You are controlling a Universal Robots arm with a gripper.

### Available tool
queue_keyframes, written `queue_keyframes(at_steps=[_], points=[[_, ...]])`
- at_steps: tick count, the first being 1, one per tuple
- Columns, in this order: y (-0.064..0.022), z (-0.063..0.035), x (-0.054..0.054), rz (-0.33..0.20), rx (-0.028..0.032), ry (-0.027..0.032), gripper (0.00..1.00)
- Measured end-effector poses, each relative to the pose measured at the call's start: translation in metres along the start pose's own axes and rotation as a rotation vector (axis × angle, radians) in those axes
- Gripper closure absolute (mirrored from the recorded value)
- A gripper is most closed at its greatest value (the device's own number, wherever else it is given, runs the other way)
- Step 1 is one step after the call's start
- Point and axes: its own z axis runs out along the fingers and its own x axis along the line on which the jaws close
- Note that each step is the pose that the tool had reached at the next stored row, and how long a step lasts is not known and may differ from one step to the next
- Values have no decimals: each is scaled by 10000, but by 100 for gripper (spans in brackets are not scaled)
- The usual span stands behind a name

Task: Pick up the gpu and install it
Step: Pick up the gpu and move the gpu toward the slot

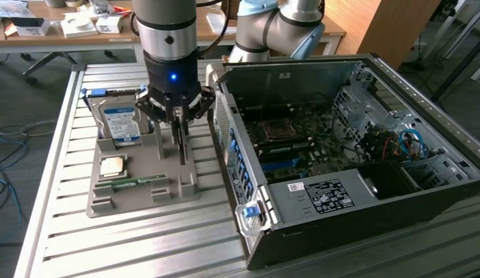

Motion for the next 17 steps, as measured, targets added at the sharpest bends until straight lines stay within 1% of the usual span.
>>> queue_keyframes(at_steps=[17], points=[[16, -339, -8, -33, -8, 2, 73]])
